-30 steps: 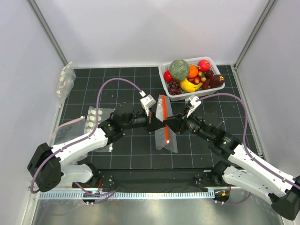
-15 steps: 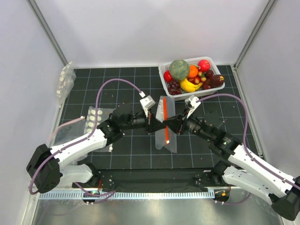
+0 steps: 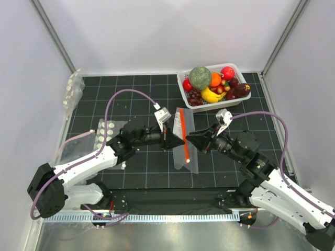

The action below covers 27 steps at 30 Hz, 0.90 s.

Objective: Place the food in the zip-top bag and seal the zipper
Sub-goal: Open the zipper of the food storage bag.

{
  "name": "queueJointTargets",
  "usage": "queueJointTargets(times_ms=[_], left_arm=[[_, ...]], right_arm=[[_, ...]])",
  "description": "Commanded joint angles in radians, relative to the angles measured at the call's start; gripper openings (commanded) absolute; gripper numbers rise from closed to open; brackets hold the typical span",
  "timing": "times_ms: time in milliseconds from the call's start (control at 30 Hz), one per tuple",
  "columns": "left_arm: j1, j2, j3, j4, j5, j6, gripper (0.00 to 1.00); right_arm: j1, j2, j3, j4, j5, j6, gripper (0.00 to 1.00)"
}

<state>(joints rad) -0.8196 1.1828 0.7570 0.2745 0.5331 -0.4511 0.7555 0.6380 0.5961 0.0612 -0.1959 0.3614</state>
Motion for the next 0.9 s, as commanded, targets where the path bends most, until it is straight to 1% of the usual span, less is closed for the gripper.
queueJointTargets(times_ms=[0,100,233,333,567,600,667,733,867], left_arm=[[0.004,-0.034,-0.01,0.089,0.048,-0.03,0.0],[0.004,-0.041,-0.018,0.121,0.074,-0.047,0.0],[0.004,-0.052,-0.031,0.169,0.132,-0.07,0.0],[0.002,-0.06,-0.042,0.206,0.166,-0.089,0.0],[0.004,-0.061,-0.068,0.344,0.28,-0.161,0.0],[0.002,-0.06,-0.082,0.4,0.294,-0.176,0.0],[0.0,-0.06,-0.093,0.463,0.318,-0.204,0.0],[-0.003,-0.06,-0.099,0.477,0.321,-0.204,0.0],[-0.004,-0.055,-0.099,0.489,0.326,-0.207,0.0]], right_arm=[[0.001,-0.02,0.001,0.066,-0.007,0.004,0.31],[-0.001,-0.014,0.004,0.068,-0.03,0.001,0.26],[0.001,-0.02,-0.001,0.086,-0.068,0.004,0.21],[-0.001,-0.029,-0.005,0.1,-0.095,0.005,0.2],[0.001,-0.053,-0.03,0.167,-0.192,0.027,0.2],[0.001,-0.06,-0.035,0.198,-0.233,0.039,0.2],[0.001,-0.073,-0.047,0.224,-0.281,0.053,0.21],[0.001,-0.083,-0.048,0.247,-0.304,0.065,0.23],[0.001,-0.104,-0.058,0.264,-0.318,0.074,0.24]])
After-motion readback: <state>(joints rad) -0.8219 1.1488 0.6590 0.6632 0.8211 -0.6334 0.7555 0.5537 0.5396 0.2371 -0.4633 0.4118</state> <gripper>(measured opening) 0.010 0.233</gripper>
